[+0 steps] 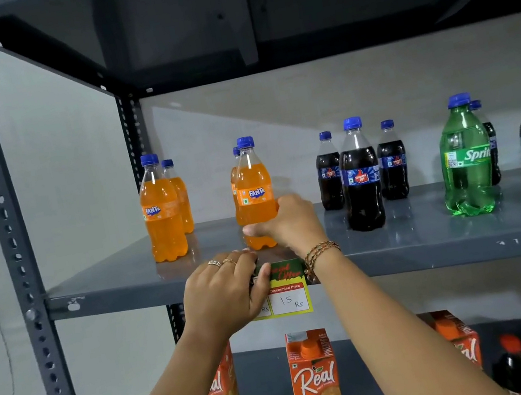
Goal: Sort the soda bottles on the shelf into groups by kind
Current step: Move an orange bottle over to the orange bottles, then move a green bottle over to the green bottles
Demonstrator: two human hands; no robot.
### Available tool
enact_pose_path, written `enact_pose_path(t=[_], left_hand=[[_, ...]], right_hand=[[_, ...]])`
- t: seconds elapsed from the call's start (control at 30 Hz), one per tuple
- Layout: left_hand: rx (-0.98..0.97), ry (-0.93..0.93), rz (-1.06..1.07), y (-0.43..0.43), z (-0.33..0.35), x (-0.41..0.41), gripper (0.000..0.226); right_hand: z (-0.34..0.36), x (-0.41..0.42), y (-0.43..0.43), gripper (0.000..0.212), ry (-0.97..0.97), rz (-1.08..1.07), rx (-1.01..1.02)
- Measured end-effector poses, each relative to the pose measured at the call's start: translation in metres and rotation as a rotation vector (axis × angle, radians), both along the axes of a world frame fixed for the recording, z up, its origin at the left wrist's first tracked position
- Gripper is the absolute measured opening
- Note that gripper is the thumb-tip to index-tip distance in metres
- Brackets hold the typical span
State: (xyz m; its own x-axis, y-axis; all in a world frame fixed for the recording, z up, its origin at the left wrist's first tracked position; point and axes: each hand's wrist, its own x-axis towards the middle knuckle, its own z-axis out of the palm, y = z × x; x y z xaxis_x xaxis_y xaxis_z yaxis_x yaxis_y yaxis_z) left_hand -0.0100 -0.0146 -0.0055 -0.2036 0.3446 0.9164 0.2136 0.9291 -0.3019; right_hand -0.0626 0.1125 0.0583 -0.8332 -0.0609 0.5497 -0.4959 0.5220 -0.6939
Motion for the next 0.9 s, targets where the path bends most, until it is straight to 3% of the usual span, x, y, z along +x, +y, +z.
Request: enact_pose_path(t=[0.2, 0.33, 0.5, 0.6, 0.77, 0.8, 0.9], left_hand=[[0.033, -0.059, 0.007, 0.002, 0.002, 0.004, 0.044], [0.137, -0.114, 0.046, 0.018, 0.014, 0.01, 0.049], [0.111, -0.052, -0.018, 0.086, 0.026, 0.015, 0.044], [0.048, -0.169, -0.067, 0.134, 0.028, 0.019, 0.043], [0.028, -0.164, -0.063, 0.16, 0.019, 0.011, 0.042], [-0.007, -0.133, -0.09, 0.222, 0.023, 0.008, 0.043], [-0.003, -0.254, -0.073, 0.247, 0.02, 0.007, 0.045]], right_hand=[[0.002, 0.006, 0.001, 0.049, -0.011, 0.002, -0.004], [0.003, 0.022, 0.026, 0.059, 0.141, -0.025, -0.216], [0.007, 0.045, 0.101, 0.026, 0.482, -0.194, -0.374], [0.006, 0.048, 0.149, 0.021, 0.562, -0.368, -0.325], [-0.007, 0.036, 0.17, 0.054, 0.307, -0.543, -0.157], [-0.001, 0.037, 0.231, 0.058, 0.281, -0.583, -0.139], [0.003, 0.029, 0.254, 0.061, 0.121, -0.53, -0.081]])
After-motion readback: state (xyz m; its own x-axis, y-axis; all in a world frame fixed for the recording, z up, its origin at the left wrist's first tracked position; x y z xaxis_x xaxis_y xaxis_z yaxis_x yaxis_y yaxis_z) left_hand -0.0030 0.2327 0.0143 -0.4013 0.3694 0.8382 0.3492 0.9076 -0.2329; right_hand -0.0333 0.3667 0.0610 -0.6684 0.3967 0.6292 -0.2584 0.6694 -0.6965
